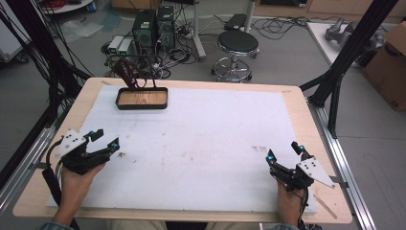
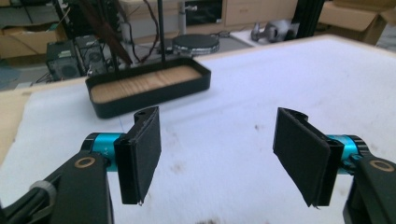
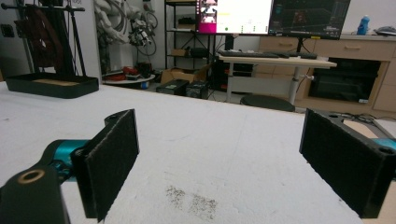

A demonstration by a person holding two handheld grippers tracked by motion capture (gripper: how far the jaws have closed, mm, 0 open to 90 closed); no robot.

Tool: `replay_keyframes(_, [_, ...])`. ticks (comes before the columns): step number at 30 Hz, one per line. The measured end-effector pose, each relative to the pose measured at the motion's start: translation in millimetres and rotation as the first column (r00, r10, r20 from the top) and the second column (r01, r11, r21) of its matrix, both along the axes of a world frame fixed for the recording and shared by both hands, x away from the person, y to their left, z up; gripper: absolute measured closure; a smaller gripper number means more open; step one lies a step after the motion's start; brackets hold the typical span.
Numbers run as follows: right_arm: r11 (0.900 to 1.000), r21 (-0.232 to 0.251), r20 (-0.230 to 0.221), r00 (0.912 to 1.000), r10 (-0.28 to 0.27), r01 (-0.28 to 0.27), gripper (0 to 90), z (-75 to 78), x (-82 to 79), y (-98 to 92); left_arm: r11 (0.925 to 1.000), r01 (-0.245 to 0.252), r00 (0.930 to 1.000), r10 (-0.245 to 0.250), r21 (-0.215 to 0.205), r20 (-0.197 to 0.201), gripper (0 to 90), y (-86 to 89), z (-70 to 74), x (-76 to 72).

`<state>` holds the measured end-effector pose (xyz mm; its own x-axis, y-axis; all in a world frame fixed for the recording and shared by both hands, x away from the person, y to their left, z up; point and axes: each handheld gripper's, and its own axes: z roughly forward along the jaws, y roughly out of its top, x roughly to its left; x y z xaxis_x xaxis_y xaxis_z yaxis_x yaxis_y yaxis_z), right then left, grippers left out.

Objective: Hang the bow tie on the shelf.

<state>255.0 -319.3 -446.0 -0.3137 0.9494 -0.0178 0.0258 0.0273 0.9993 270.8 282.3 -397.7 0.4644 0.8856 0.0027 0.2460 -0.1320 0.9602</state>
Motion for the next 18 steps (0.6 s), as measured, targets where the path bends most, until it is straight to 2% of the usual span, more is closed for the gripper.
replay_keyframes(10, [1.0,-0.002,0.0,1.0,0.001,-0.001,11.0,-0.1,0.0,-0.1,0.9968,0.021,0.9974,-0.016,0.077,-0.07,30.7,-10.6,-31.6,-16.3])
replay_keyframes(15, [1.0,0.003,-0.004,1.0,-0.001,0.001,11.0,-0.1,-0.3,0.1,0.9962,0.021,0.9952,-0.013,0.085,-0.097,29.7,-10.5,-38.5,-19.2])
replay_keyframes(18, [1.0,-0.002,-0.001,1.0,0.0,0.0,11.0,-0.1,-0.1,0.0,0.9971,0.012,0.9954,-0.005,0.075,-0.095,29.7,-9.2,-38.9,-19.2])
